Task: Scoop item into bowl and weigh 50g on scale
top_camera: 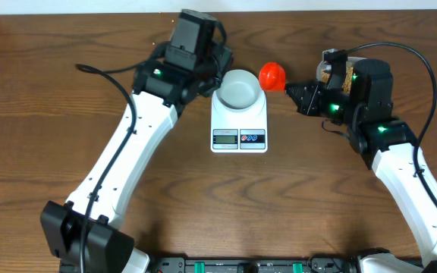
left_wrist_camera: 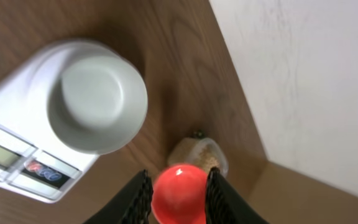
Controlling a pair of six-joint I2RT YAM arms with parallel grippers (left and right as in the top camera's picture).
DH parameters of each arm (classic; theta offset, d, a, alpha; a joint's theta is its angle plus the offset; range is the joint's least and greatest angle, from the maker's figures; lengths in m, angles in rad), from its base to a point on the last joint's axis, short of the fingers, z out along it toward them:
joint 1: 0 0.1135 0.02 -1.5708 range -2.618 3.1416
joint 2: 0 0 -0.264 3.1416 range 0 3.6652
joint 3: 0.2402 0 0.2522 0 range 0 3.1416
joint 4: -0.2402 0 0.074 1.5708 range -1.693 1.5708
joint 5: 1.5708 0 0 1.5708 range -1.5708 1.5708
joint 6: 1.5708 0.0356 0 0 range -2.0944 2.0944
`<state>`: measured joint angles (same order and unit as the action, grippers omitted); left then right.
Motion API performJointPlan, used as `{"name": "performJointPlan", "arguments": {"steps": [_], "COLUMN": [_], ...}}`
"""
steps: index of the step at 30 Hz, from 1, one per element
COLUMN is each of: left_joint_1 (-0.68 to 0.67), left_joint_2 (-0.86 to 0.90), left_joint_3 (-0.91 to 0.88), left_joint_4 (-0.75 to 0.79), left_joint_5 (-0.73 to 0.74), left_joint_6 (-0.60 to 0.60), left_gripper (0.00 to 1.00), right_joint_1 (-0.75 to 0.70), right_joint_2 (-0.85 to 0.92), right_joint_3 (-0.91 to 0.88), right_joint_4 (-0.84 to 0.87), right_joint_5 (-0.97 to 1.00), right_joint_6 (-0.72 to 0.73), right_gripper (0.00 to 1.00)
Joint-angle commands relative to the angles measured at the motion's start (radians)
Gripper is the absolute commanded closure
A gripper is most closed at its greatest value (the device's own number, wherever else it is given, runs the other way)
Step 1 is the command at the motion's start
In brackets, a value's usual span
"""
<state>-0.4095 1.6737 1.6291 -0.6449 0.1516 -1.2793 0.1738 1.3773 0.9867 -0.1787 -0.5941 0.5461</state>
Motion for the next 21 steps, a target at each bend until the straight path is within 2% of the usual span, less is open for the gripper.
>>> {"name": "performJointPlan", "arguments": {"steps": [1, 10, 14, 17, 21], "left_joint_1": [0.04, 0.099, 0.113, 0.123, 0.142], "left_joint_2": [-0.01, -0.031, -0.064, -0.092, -0.132], "left_joint_3": [0.005, 0.005, 0.005, 0.005, 0.005], "left_joint_4": [0.004, 0.034, 0.034, 0.033, 0.014], "left_joint_5": [-0.004, -0.003, -0.004, -0.003, -0.003], "left_joint_6": [0.241, 0.702, 0.853, 0.948, 1.062], "left_gripper": [0.69, 0.66, 0.65, 0.6, 0.46], "right_joint_1": [-0.003, -0.003, -0.003, -0.004, -0.012], "right_joint_2": [-0.008, -0.008, -0.008, -0.008, -0.008], "right_joint_3": [0.031, 0.177, 0.254, 0.298, 0.347], "right_joint_4": [-0.027, -0.256, -0.353, -0.403, -0.465], "right_joint_5": [0.002, 0.085, 0.135, 0.164, 0.18], "right_joint_6": [-0.064, -0.217, -0.274, -0.296, -0.332], "right_gripper": [0.99, 0.99, 0.99, 0.99, 0.99]}}
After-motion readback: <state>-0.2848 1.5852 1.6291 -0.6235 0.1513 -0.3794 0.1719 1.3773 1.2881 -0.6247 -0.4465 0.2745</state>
